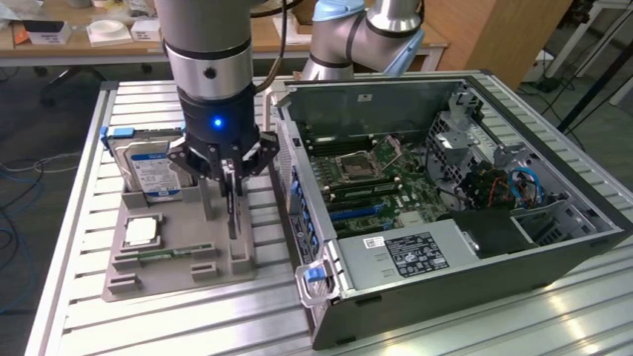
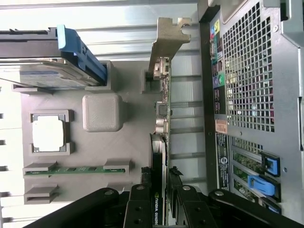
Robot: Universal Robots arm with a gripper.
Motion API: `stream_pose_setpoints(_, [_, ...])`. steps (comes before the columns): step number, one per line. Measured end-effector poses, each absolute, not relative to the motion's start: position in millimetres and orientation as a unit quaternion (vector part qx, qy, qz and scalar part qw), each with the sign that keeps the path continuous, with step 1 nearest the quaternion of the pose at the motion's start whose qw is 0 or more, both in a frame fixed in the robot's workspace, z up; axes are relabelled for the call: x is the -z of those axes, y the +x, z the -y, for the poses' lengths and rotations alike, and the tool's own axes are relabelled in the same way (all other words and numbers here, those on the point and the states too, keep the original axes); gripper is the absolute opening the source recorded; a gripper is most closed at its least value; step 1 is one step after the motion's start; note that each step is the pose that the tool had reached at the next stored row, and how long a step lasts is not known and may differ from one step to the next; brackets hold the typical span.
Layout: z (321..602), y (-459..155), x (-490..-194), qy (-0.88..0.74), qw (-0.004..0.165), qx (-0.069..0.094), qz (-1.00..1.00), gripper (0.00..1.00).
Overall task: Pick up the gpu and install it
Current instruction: 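Pick up the gpu and move the gpu toward the slot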
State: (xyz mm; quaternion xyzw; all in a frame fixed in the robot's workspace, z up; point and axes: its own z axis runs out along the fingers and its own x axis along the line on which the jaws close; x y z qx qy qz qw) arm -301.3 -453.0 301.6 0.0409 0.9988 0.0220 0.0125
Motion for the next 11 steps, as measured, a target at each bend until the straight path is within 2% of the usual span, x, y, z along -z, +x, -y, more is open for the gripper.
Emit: stream_pose_setpoints(11, [453.0, -301.3, -321.4, 0.041, 0.013, -0.022, -0.999, 0.26])
